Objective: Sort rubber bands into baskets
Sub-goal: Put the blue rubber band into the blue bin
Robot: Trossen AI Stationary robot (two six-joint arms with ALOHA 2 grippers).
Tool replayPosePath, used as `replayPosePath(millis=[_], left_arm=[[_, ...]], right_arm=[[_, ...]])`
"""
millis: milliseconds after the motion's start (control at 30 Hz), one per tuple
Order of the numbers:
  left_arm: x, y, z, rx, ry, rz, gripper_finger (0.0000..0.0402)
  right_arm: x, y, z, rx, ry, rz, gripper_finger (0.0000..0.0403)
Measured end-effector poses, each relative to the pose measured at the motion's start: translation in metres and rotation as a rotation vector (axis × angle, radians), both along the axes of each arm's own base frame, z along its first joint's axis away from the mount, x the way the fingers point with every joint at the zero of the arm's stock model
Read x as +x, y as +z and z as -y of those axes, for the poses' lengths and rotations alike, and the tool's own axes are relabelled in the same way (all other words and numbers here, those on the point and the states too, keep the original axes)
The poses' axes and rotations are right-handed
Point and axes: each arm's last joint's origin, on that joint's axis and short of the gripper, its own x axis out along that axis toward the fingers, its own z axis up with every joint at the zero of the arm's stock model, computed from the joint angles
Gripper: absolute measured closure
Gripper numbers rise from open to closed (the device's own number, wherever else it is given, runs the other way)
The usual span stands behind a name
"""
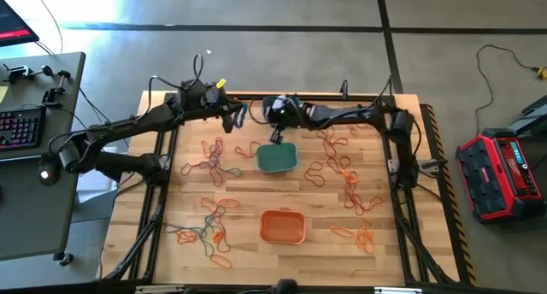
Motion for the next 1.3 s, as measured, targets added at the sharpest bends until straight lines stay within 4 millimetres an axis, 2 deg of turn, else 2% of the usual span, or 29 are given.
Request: replayPosePath(millis=[133, 400, 667, 933, 1300], left_arm=[[0.01, -0.01, -0.011, -0.015, 0.023, -0.039, 0.0401], [0.052, 0.0, -0.041, 0.056, -0.014, -0.088, 0.0401], [0.103, 0.002, -0.078, 0.137, -0.075, -0.167, 0.0401], [0.141, -0.018, -0.102, 0.135, -0.148, -0.345, 0.0401], [0.157, -0.047, -0.112, 0.13, -0.204, -0.455, 0.0395]], right_arm=[[-0.025, 0.014, 0.014, 0.0, -0.053, 0.009, 0.0401], [-0.073, 0.044, 0.022, -0.063, -0.168, 0.048, 0.0402], [-0.105, 0.048, 0.025, -0.081, -0.261, 0.042, 0.0403], [-0.119, 0.032, 0.019, -0.072, -0.301, 0.039, 0.0403], [-0.121, 0.027, 0.018, -0.054, -0.316, 0.044, 0.0403]])
